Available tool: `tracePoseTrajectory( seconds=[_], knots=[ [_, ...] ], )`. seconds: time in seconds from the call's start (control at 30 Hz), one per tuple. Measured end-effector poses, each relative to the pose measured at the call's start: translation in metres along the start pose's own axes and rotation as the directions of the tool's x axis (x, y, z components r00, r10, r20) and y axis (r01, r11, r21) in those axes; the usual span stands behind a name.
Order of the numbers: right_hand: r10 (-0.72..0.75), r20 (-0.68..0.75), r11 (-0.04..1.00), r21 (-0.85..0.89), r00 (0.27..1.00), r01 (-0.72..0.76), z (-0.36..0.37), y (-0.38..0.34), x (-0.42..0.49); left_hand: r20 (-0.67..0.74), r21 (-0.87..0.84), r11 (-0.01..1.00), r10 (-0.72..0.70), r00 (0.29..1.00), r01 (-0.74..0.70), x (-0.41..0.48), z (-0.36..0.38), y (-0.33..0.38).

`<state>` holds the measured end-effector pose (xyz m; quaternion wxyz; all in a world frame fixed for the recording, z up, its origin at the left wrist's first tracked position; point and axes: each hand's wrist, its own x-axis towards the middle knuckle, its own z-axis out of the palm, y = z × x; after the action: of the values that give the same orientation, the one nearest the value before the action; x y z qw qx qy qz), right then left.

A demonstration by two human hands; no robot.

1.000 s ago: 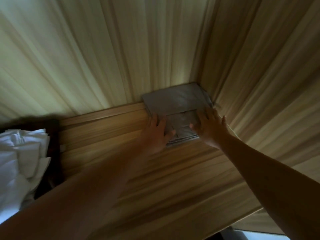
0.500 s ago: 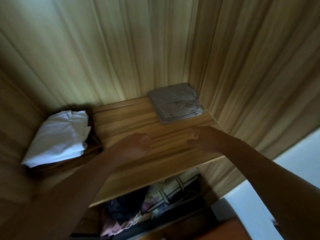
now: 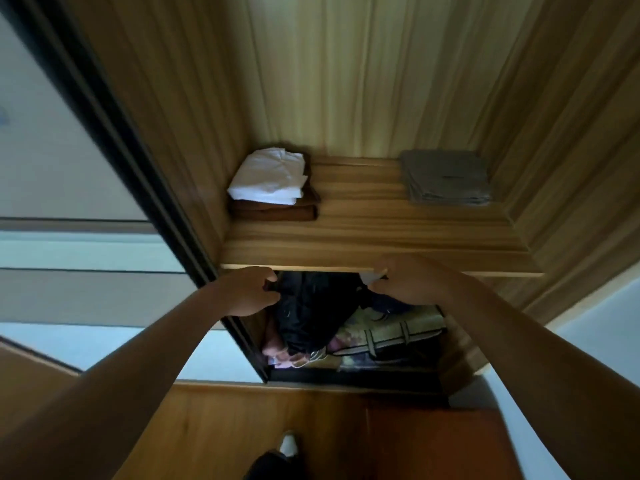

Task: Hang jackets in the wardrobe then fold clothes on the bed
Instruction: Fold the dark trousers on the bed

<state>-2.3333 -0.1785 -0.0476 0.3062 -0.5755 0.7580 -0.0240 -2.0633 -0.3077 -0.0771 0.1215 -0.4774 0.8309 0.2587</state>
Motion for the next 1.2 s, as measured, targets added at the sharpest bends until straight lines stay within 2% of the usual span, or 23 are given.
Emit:
tracePoseTrajectory(
  seconds=[0.13,0.27,0.43,0.63,0.73,0.9,1.0,1.2],
  knots=[
    [-0.1,0.086,0.988,-0.106,0.991,0.109,0.024,-0.08,0.009,-0.059,-0.094,0.985,-0.148,0.987,0.142,-0.065,0.003,-0.069],
    [-0.261,0.168,0.94,-0.182,0.951,0.29,0.065,-0.171,0.026,-0.12,-0.17,0.935,-0.333,0.935,0.311,-0.14,0.013,-0.141],
    [-0.422,0.279,0.836,-0.248,0.863,0.489,0.132,-0.297,0.034,-0.129,-0.293,0.81,-0.56,0.818,0.508,-0.243,0.039,-0.236],
    [-0.534,0.442,0.656,-0.321,0.721,0.683,0.226,-0.452,0.0,-0.093,-0.441,0.612,-0.759,0.645,0.657,-0.383,0.083,-0.333],
    [-0.587,0.517,0.543,-0.319,0.623,0.777,0.284,-0.529,-0.034,-0.053,-0.495,0.507,-0.828,0.558,0.706,-0.462,0.119,-0.379],
    [-0.613,0.634,0.373,-0.295,0.472,0.88,0.386,-0.637,-0.098,0.039,-0.641,0.248,-0.934,0.354,0.726,-0.584,0.181,-0.43],
    [-0.61,0.691,0.245,-0.301,0.388,0.922,0.439,-0.69,-0.134,0.043,-0.686,0.175,-0.959,0.279,0.706,-0.64,0.216,-0.445],
    [-0.563,0.787,0.024,-0.291,0.253,0.956,0.536,-0.767,-0.194,0.145,-0.756,-0.033,-0.982,0.118,0.653,-0.711,0.28,-0.452]
  ],
)
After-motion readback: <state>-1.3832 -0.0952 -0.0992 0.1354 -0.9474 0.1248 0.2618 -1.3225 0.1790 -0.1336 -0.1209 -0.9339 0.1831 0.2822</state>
